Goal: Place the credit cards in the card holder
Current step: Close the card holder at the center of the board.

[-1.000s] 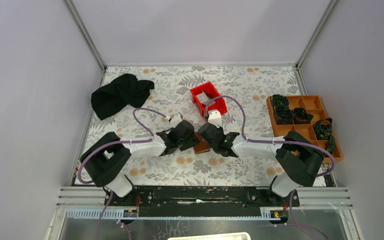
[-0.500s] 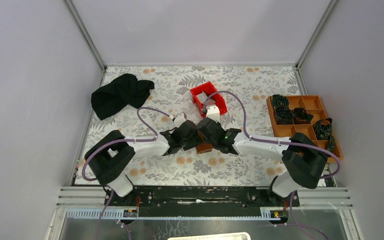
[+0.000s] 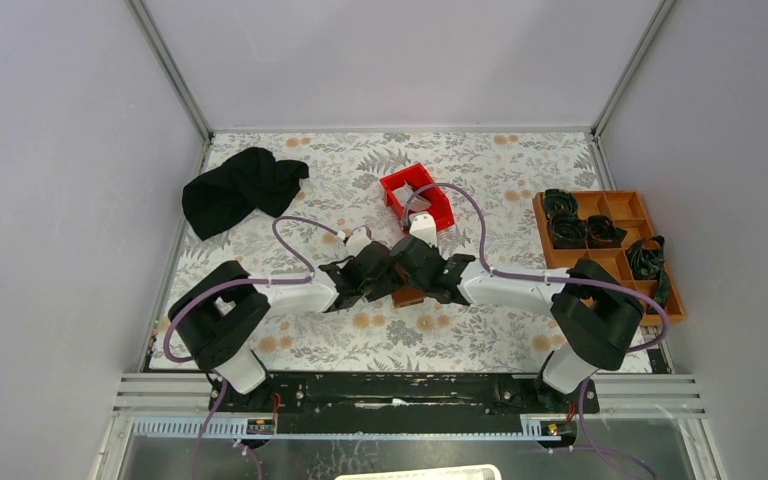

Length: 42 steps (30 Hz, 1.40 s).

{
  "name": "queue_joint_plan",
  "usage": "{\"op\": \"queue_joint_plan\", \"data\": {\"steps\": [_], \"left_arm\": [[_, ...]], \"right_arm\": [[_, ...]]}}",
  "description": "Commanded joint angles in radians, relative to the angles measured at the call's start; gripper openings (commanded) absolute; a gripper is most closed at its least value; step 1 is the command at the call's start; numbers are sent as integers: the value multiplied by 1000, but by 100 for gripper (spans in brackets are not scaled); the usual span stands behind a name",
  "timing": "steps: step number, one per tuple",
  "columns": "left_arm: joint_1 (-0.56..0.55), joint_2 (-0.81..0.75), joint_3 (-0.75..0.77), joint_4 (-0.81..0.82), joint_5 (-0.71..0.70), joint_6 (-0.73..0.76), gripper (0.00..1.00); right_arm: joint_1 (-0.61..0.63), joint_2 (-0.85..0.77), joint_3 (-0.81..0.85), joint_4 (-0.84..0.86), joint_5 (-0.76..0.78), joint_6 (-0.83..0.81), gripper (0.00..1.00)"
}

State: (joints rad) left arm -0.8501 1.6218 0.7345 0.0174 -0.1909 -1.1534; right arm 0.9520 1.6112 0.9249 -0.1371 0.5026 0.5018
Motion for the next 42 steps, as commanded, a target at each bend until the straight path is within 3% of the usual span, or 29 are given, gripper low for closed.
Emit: {"op": "queue_joint_plan", "data": {"steps": [1,15,28,42], "left_arm": [[-11,30,-52,-99,5,4,52],[-11,18,-63,-93,9,8,51],[-11,13,-65,-94,8,12,51],[-10,10,-59,-101,6,14,51]], "right_arm": [[-8,15,35,-3,2,19,39],[-8,47,67,-14,0,16,38],[-8,93,90,-35,5,8,28],[-8,102,88,-68,-6,18,29]]}}
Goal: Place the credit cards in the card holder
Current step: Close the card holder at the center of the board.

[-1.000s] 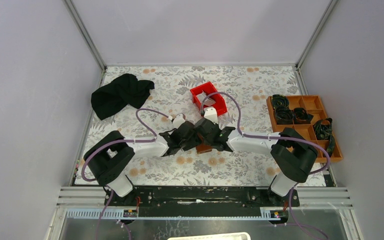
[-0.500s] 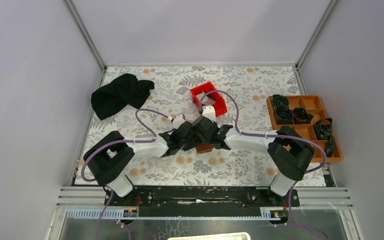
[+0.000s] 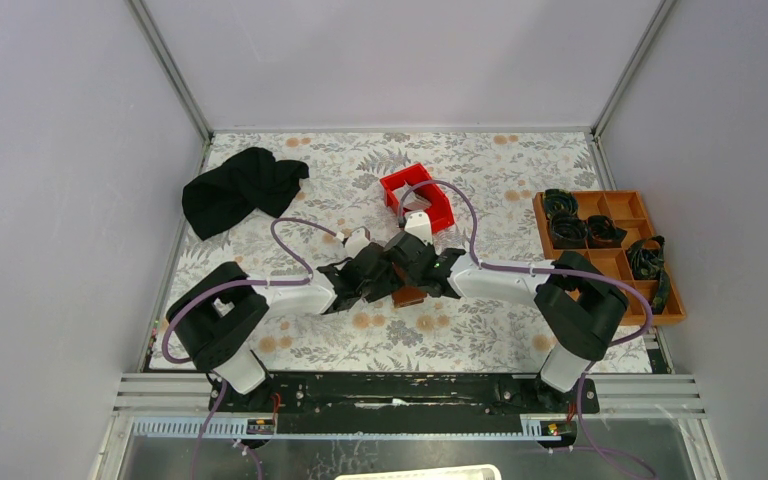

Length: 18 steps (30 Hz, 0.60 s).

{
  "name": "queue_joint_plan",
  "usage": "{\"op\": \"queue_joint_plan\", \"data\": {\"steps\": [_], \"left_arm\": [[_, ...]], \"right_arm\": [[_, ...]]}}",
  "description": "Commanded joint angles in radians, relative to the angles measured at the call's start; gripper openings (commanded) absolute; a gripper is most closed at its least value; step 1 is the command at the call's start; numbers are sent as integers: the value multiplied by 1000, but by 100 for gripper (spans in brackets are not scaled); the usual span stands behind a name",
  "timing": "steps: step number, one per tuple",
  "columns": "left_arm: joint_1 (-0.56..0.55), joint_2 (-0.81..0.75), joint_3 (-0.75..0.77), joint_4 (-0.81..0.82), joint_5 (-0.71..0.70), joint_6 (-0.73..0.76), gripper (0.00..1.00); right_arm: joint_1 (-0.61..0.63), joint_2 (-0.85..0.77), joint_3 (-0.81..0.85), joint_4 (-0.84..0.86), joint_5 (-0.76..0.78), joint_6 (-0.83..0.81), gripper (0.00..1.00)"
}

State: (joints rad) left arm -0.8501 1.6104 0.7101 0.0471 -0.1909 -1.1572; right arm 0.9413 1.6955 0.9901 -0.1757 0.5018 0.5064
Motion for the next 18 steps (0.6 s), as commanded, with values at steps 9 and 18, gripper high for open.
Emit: {"op": "queue_joint_plan", "data": {"steps": [9,18], "left_arm": [[-11,28,-34,-129,6,14,52],[-10,34,-33,-126,6,6,52]], "right_arm": [[2,22,25,-41,-11,7,21],[3,20,16,-45,-17,11,13]]}}
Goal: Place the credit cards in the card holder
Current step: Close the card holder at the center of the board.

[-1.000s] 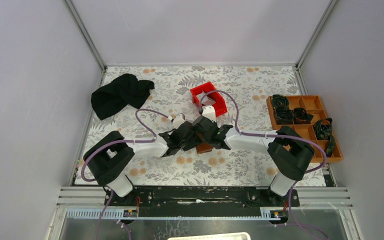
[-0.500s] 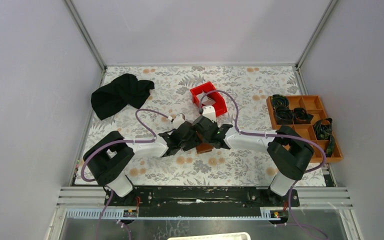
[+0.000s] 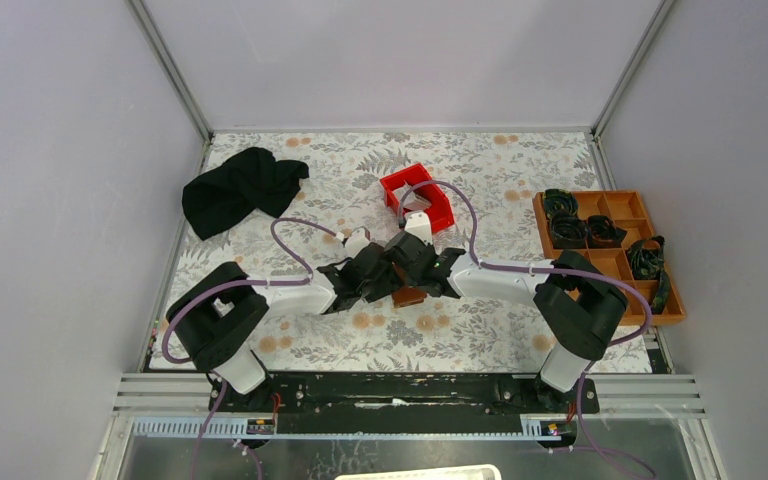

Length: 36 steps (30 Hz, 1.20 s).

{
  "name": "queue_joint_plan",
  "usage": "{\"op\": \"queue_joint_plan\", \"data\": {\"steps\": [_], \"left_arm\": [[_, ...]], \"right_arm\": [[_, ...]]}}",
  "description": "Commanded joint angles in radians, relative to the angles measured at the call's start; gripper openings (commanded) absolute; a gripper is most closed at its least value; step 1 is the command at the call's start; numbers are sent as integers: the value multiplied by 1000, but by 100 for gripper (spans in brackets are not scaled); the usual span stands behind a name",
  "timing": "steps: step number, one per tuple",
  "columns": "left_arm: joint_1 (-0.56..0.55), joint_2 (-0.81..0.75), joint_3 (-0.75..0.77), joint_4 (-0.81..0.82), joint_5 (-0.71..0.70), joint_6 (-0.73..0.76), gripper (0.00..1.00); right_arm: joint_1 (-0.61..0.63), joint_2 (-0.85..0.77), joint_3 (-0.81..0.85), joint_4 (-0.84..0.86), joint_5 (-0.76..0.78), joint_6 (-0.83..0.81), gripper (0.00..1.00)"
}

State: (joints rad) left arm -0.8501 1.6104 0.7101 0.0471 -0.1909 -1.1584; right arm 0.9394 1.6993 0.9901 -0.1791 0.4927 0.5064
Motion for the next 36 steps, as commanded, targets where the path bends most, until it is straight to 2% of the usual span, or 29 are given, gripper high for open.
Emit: {"op": "queue_joint_plan", "data": {"steps": [1,12,36], "left_arm": [[-10,35,-33,-127,6,5,51],[-11,44,-31,-122,10,-13,51],[-12,107,-26,-107,32,-6,50]], "right_arm": [[5,15,14,-43,-8,11,13],[4,-18,-10,-49,-9,14,0],[5,-32,2,-14,-68,12,0]]}}
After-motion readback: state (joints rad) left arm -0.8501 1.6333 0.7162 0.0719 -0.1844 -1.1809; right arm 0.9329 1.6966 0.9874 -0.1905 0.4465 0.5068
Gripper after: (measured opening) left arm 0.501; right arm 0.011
